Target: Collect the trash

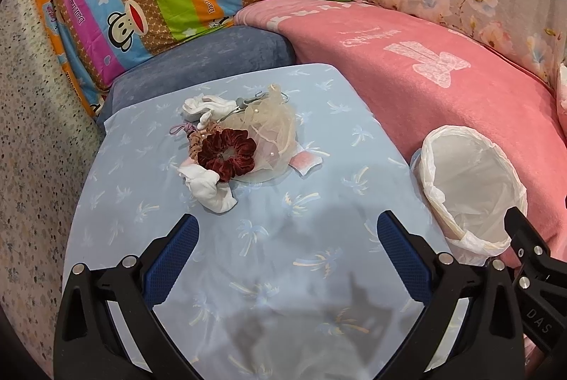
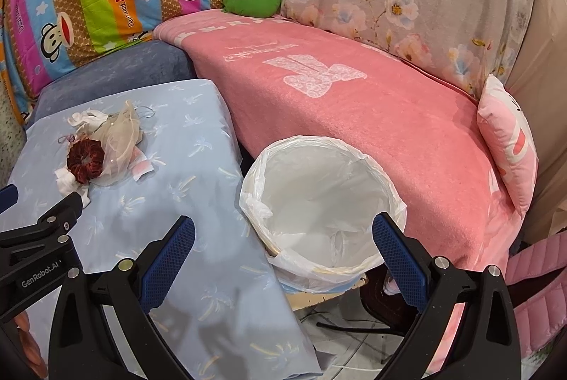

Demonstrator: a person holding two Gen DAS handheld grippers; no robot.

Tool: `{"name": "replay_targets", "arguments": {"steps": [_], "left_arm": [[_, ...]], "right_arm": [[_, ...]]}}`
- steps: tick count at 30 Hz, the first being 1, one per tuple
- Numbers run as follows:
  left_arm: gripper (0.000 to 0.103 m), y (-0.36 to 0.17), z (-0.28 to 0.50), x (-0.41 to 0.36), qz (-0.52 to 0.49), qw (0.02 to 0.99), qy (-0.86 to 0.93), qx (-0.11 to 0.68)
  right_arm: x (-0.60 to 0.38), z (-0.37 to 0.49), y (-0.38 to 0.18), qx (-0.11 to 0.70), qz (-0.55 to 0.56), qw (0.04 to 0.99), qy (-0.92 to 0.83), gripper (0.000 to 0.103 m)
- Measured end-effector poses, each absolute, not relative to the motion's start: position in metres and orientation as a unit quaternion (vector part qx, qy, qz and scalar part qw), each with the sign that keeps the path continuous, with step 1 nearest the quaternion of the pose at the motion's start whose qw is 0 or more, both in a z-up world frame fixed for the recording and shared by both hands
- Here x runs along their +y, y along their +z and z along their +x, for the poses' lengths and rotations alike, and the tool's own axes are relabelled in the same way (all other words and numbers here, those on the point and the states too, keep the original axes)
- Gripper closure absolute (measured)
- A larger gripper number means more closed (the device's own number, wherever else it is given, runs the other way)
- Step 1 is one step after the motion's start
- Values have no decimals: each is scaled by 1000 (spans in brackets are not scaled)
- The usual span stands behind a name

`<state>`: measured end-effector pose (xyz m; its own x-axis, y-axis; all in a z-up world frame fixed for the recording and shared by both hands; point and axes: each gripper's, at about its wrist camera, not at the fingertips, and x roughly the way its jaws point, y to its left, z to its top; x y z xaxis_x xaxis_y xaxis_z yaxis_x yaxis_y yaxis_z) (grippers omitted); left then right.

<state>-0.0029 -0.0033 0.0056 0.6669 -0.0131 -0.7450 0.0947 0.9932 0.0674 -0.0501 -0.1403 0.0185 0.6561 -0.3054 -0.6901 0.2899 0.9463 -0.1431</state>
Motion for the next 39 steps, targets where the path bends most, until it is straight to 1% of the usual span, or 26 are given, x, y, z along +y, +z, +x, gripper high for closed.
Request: {"name": "replay_targets", "arguments": {"steps": [39], "left_arm": [[7, 10, -5, -7, 49, 916, -31, 398]], "right_arm": [[-136, -54, 20, 380, -13, 911, -162, 6]]}}
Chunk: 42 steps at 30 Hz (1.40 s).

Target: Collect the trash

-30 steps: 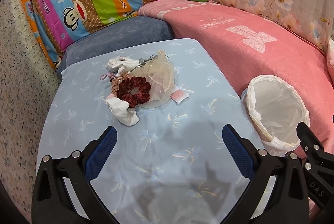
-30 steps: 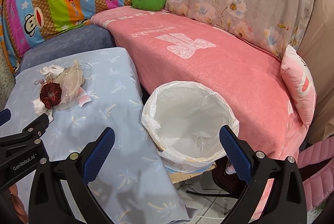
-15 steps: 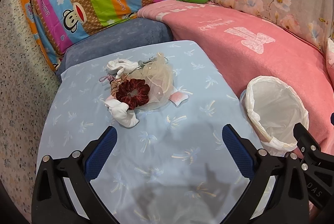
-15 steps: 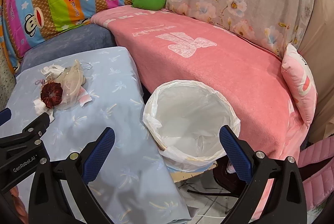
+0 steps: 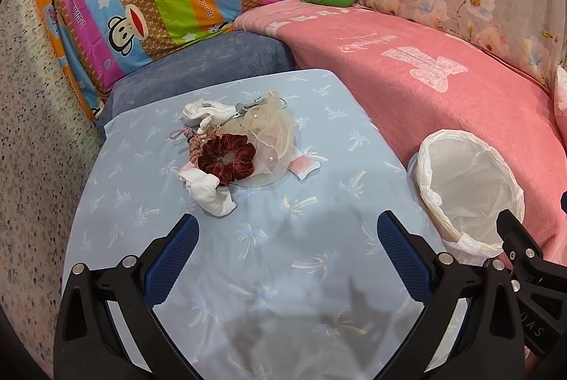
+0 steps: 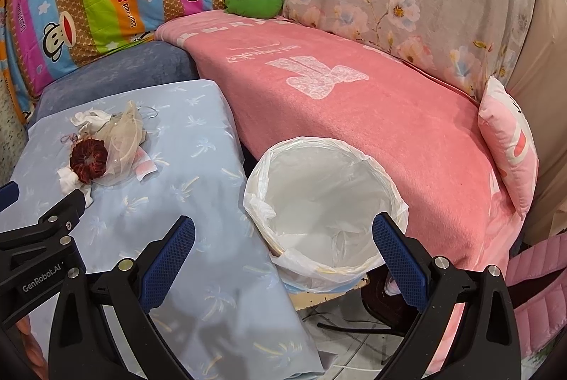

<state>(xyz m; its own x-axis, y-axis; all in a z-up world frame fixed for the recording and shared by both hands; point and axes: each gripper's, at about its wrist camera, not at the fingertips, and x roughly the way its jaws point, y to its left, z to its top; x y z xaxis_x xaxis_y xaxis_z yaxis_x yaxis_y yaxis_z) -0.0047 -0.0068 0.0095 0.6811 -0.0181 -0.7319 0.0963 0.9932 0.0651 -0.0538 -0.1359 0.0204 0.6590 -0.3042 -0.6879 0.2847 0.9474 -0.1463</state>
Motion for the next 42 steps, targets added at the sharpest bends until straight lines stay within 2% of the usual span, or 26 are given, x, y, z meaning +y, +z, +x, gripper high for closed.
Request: {"name": "replay_targets", "arguments": {"steps": [42], "left_arm": [[7, 6, -7, -2, 42, 914, -31, 403]], "right_arm": [[-133, -53, 21, 379, -14, 911, -163, 6]]}}
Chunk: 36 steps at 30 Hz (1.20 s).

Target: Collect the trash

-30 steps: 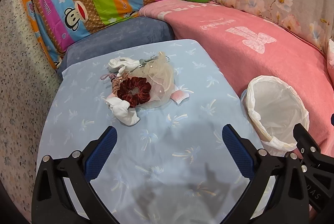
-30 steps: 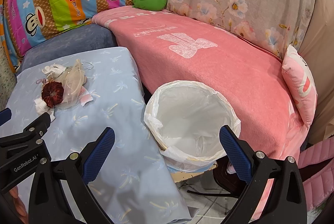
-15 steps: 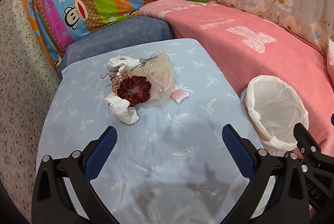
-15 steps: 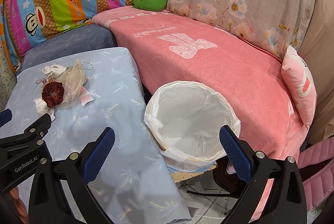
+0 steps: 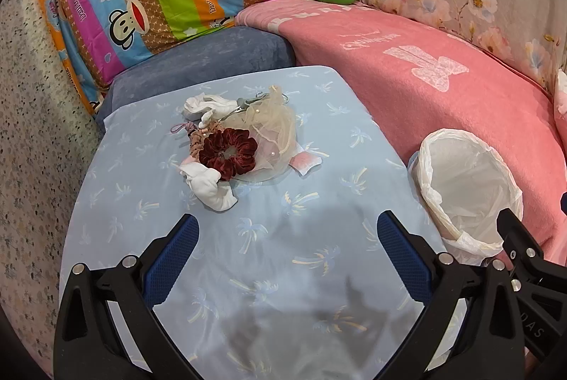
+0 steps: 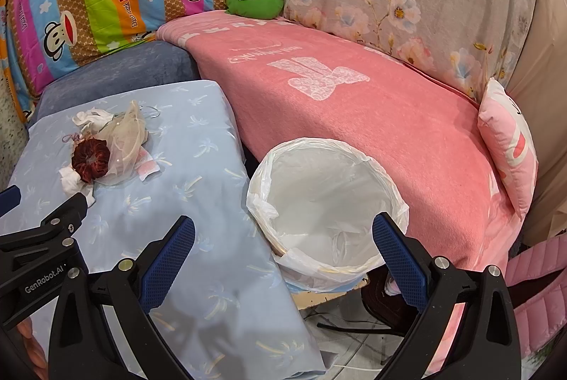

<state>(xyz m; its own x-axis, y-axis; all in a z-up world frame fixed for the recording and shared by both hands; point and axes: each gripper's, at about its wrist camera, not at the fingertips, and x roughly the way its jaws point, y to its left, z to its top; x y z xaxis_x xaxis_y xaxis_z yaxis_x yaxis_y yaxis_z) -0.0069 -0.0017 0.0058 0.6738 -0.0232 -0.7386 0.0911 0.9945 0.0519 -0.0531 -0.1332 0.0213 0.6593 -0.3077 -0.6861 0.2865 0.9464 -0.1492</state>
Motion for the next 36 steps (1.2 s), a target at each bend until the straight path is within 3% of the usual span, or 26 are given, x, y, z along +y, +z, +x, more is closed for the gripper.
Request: {"name": "replay_targets", "arguments": {"steps": [18, 34, 36], "left_arm": [[7, -21, 34, 53, 11, 907, -31, 420], [7, -77, 101, 127, -57, 887, -20, 458], [11, -83, 107, 130, -60, 885, -22, 461]], "right_arm": [[-113, -29, 16, 368, 11, 917, -153, 6], [-41, 64, -30, 400, 39, 914, -59, 6], [-35, 74, -36, 407, 47, 911, -48, 6]]}}
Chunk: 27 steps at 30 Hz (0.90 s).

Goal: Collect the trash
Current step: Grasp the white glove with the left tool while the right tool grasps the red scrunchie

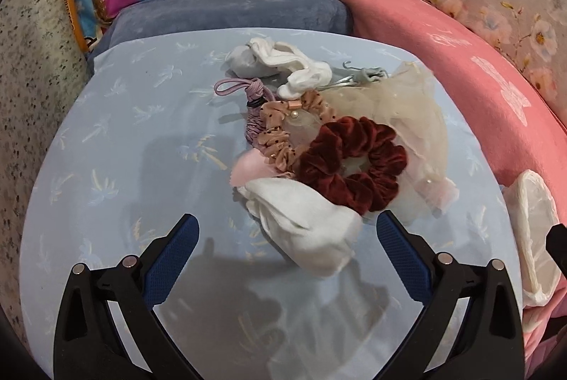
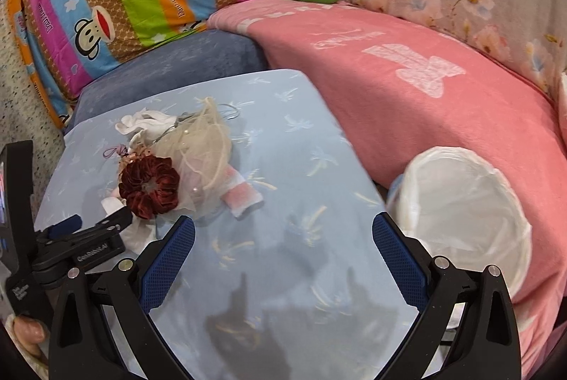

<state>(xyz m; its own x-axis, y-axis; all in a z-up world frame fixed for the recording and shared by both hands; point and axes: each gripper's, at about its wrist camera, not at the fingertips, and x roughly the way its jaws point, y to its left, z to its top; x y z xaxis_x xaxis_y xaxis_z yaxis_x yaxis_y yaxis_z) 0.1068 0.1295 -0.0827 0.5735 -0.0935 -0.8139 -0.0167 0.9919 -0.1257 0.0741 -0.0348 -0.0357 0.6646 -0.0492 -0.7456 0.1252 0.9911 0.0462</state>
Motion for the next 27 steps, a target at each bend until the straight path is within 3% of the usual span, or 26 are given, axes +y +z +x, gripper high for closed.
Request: {"name": "replay_targets", "arguments": {"steps": [3, 6, 8, 10, 11, 13, 23, 25, 27], "left_arm": [[26, -90, 112, 135, -81, 874, -48, 477], [50, -96, 114, 139, -99, 863, -67, 491], [70, -99, 113, 144, -113, 857, -79, 497], [80, -99, 109, 151, -127, 854, -88, 496], [81, -98, 107, 155, -135, 853, -92, 496], [83, -95, 106, 163, -150, 852, -94, 492], [83, -86, 104, 169, -124, 864, -75, 483], [83, -84, 105, 169, -118, 865, -71, 482], [83, -82, 104, 169, -116, 867, -67, 479]], "right_arm": [[-23, 88, -43, 413, 48, 909, -36, 6], [-9, 100, -48, 415, 48, 908, -17, 7], [2, 107, -51, 416, 49, 908, -2, 10], [11, 114, -53, 420, 49, 906, 17, 20], [17, 119, -55, 422, 48, 905, 28, 23], [26, 126, -60, 430, 48, 900, 46, 37], [60, 171, -103, 481, 65, 871, 74, 71], [62, 173, -108, 488, 70, 866, 79, 87], [63, 170, -105, 482, 72, 869, 84, 90]]}}
